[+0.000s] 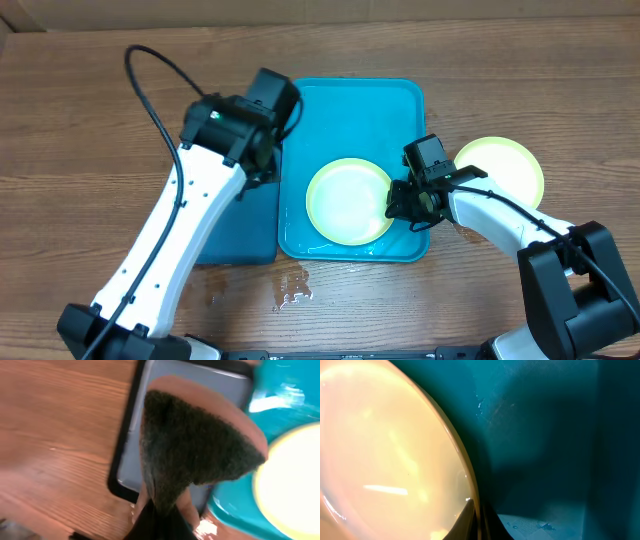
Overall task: Clean dirty plates on tray and stack at the side
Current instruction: 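Drop the sponge into the basin with the left gripper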
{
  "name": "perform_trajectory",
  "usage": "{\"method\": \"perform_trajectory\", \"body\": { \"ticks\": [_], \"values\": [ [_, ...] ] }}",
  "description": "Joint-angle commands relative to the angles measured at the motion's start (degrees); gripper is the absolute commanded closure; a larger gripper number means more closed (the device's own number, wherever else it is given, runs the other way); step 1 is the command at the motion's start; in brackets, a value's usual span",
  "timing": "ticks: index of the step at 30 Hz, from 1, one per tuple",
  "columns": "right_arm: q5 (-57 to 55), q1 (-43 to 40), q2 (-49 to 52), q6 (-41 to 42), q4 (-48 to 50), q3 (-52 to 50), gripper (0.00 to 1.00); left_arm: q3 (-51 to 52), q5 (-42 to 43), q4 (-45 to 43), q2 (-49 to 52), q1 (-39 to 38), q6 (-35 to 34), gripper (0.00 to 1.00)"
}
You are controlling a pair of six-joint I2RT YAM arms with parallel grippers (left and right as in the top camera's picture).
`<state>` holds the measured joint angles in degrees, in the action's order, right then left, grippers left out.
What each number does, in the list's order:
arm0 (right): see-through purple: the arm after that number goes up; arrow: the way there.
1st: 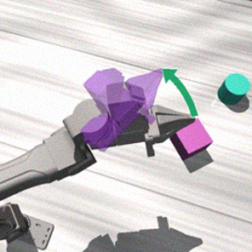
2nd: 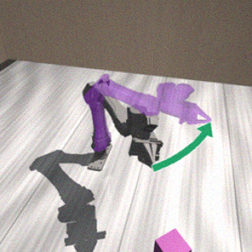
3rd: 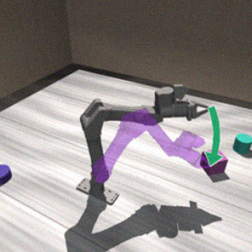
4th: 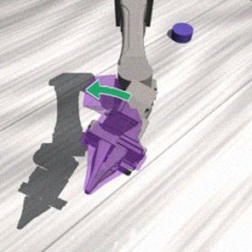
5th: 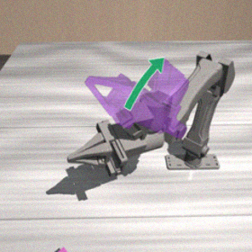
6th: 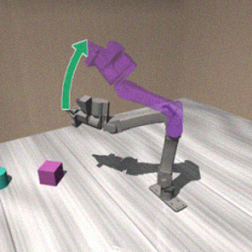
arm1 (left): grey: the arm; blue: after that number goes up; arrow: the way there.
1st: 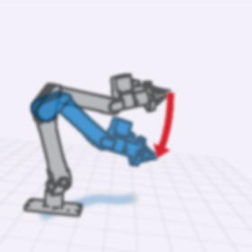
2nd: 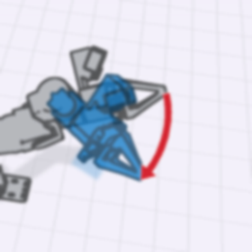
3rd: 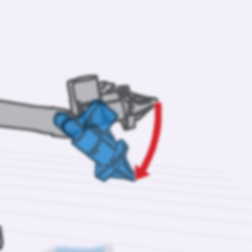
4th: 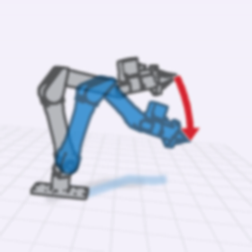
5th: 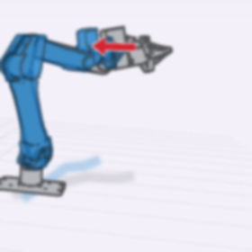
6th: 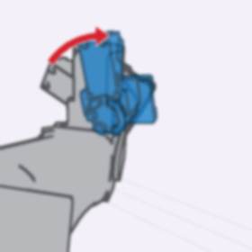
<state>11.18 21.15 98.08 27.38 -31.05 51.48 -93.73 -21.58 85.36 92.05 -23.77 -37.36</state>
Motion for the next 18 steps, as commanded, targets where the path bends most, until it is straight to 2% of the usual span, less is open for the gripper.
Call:
{"method": "perform_trajectory", "body": {
  "ticks": [1, 6, 9, 10, 11, 13, 14, 18],
  "values": [
    [-2.6, 0.11, 0.61, -0.57, -0.96, -0.39, 0.96, 11.06, -4.04, -5.55, 1.33, 3.67, -0.13, 0.96],
    [-2.6, 0.11, 0.61, -0.57, -1.27, -0.39, 0.93, 26.18, 8.2, -21.09, 1.99, 6.47, 1.75, 0.96],
    [-2.6, 0.11, 0.61, -0.59, -1.68, -0.39, 0.93, 28.89, 12.94, -24.85, 2.12, 7.32, 2.21, 0.92],
    [-2.6, 0.11, 0.63, -0.59, -1.79, -0.39, 0.96, 28.37, 13.14, -25.11, 1.99, 7.65, 2.23, 0.72],
    [-2.6, 0.11, 0.63, -0.7, -1.79, -0.37, 0.96, 27.78, 13.14, -24.76, 1.88, 7.76, 2.27, 0.58],
    [-2.6, 0.11, 0.61, -0.81, -1.86, -0.24, 0.96, 25.49, 13.09, -22.53, 1.7, 8.02, 3.04, 0.42],
    [-2.58, 0.11, 0.61, -1.33, -2.51, 0.24, 0.96, 23.85, 13.07, -20.85, 1.6, 8.15, 3.76, 0.39],
    [-2.64, 0.24, 0.24, -3.39, -8.68, 4.9, 0.96, 15.63, 12.41, -13.38, 0.55, 9.27, 5.2, 0.39]
  ]
}}
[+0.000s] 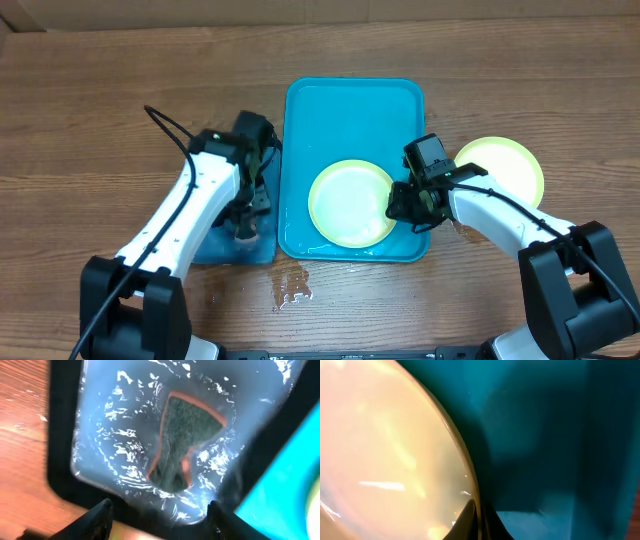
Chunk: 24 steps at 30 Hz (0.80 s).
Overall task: Clean dirty plates on tray and stack at the side
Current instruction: 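Drop the sponge into the basin with the left gripper, then lift the plate with the right gripper and tilt it over the basin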
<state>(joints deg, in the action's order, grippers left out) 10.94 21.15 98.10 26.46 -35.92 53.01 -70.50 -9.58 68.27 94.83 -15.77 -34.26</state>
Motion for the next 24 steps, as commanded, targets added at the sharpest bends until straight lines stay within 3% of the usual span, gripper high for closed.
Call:
{"method": "perform_trajectory", "body": {
  "ticks": [1, 3, 5, 12, 24],
  "values": [
    [-2.54, 0.46, -0.07, -2.47, -5.44, 4.98, 0.96, -9.62, 0.28, 5.25, -2.71, 1.68, 2.12, 0.39],
    [-3.82, 1.25, -0.94, -2.47, -8.31, 8.26, 0.96, -14.64, 0.24, 8.57, -4.24, 2.73, 2.1, 0.34],
    [-6.91, 2.75, -1.99, -2.51, -11.23, 12.2, 0.96, -19.76, 0.24, 11.39, -6.1, 3.96, 2.12, 0.0],
    [-16.26, 12.0, -3.19, -6.14, -14.45, 24.57, 0.96, -35.04, 0.66, 17.86, -12.94, 8.61, 2.16, 0.0],
    [-35.56, 30.45, -0.61, -8.92, 2.19, 26.08, 0.96, -41.05, 2.1, 20.44, -23.96, 9.05, 2.14, 0.0]
  ]
}}
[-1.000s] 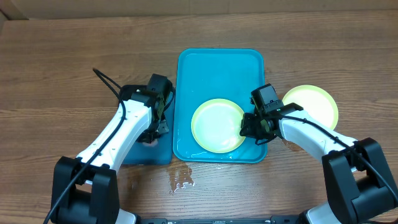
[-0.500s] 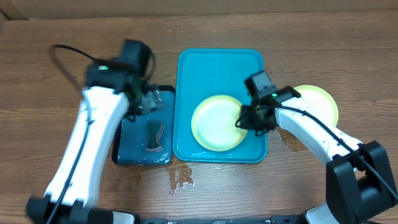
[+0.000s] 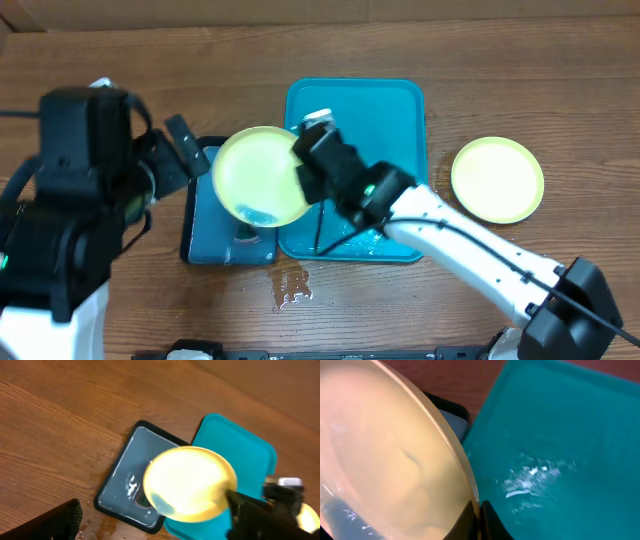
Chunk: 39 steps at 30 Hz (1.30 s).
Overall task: Clean dirty plates on tray and stack at the side
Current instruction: 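Lift the plate with the right gripper and tilt it over the basin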
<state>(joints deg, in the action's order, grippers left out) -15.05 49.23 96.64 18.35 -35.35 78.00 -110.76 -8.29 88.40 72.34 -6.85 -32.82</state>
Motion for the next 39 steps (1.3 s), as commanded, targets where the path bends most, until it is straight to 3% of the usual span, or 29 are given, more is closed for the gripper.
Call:
{"method": "perform_trajectory", "body": {
  "ticks": [1, 12, 16, 19, 21, 26, 39],
  "values": [
    [-11.34, 3.37, 1.38, -0.81, 2.34, 1.09, 0.96, -0.79, 0.81, 0.57, -1.95, 0.13, 0.7, 0.0],
    [-35.58, 14.69, 1.66, -0.83, 5.53, 1.11, 0.96, -0.76, 0.63, 1.81, -1.2, 0.13, 0.7, 0.0],
    [-37.0, 16.63, 1.66, -0.85, 5.62, 1.11, 0.96, -0.94, 0.26, 3.17, -0.9, 0.15, 0.37, 0.0],
    [-37.59, 17.9, 1.66, -3.74, 5.73, 1.11, 0.96, -3.08, -9.57, 7.56, -3.13, 0.13, -8.79, 0.0],
    [-39.8, 18.49, 1.66, -3.89, 5.7, 1.11, 0.96, -3.67, -12.68, 8.39, -4.98, 0.13, -11.13, 0.0],
    [-44.44, 19.37, 1.64, -3.87, 5.75, 1.11, 0.96, -3.67, -16.46, 8.02, -9.07, 0.13, -11.08, 0.0],
    [-52.48, 22.6, 1.64, -6.73, 5.97, 1.16, 0.96, -3.65, -16.28, 8.39, -9.35, 0.13, -10.91, 0.0]
  ]
}}
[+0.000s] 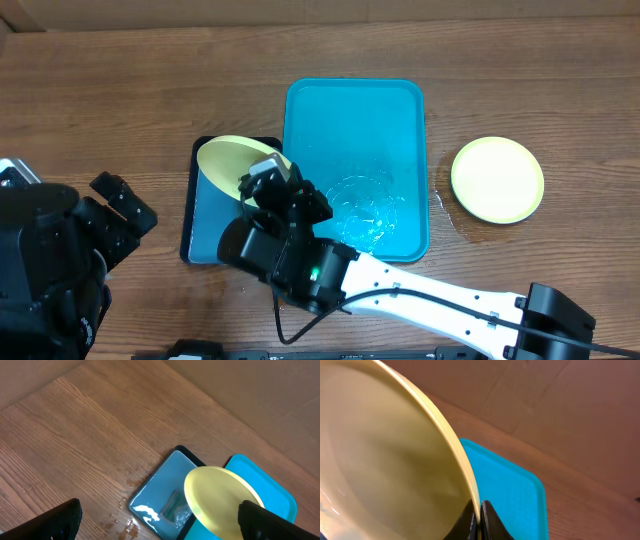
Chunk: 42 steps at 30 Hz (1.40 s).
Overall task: Clean dirty plates on tray and stack at the side
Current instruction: 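Lift the plate with the right gripper and tilt it over the basin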
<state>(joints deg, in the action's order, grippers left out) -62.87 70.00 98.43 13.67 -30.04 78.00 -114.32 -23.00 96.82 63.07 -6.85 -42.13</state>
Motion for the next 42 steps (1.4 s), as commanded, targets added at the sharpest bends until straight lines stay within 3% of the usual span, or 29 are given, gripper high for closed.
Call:
{"method": "perform_trajectory", "body": {
  "ticks": [1, 9, 42],
  "values": [
    [-4.72, 2.16, -0.15, -2.51, 0.66, 1.16, 0.96, -0.09, -1.57, -0.02, -0.09, 0.13, -1.6, 0.0],
    [-9.7, 5.14, -0.15, -3.34, 0.9, 1.16, 0.96, -0.09, -1.55, -0.02, -0.09, 0.13, -1.6, 0.0],
    [-9.51, 6.01, -0.15, -3.5, 2.93, 1.16, 0.96, -0.09, -1.55, -0.02, -0.09, 0.13, -1.6, 0.0]
  ]
}}
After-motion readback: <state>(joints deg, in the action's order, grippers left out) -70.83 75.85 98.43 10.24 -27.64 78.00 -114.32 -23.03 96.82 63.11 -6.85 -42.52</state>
